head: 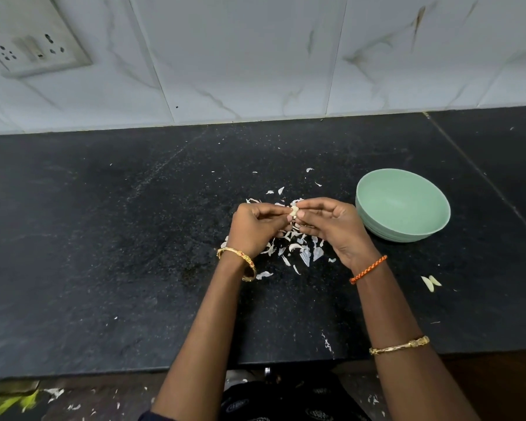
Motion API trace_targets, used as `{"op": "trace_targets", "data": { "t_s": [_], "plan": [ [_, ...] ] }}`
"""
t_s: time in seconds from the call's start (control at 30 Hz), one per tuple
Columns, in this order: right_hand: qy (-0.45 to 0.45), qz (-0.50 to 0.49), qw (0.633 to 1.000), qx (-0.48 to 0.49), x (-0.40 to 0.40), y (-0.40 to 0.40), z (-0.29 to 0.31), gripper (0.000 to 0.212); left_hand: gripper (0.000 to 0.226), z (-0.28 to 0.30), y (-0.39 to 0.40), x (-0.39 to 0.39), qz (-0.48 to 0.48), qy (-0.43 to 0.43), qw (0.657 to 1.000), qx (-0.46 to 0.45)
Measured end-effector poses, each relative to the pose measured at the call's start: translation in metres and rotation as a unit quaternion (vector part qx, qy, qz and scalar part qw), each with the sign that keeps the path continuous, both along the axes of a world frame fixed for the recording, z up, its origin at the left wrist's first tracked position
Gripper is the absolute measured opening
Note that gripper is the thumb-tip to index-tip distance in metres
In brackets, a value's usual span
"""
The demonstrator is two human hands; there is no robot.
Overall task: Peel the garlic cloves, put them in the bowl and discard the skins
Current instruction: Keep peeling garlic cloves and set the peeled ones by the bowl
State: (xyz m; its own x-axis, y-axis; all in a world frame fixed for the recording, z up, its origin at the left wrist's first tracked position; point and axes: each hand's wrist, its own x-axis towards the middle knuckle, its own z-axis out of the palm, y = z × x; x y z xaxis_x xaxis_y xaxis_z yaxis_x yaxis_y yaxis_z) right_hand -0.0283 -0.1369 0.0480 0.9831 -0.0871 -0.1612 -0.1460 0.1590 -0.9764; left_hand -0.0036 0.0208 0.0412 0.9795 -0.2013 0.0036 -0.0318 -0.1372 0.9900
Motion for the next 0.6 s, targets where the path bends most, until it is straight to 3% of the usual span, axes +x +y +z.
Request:
{"op": "trace_targets", "data": {
  "t_s": [0.2, 0.6],
  "plan": [
    [0.017, -0.011, 1.000, 0.017, -0.001, 0.000, -0.002, 0.013, 0.011, 0.001, -0.007, -0.002, -0.009, -0.081, 0.985, 0.149],
    [0.052, 0.020, 0.992, 0.113, 0.001, -0.004, -0.006, 0.013, 0.009, 0.006, -0.016, -0.003, 0.006, -0.034, 0.989, 0.142]
  ]
}}
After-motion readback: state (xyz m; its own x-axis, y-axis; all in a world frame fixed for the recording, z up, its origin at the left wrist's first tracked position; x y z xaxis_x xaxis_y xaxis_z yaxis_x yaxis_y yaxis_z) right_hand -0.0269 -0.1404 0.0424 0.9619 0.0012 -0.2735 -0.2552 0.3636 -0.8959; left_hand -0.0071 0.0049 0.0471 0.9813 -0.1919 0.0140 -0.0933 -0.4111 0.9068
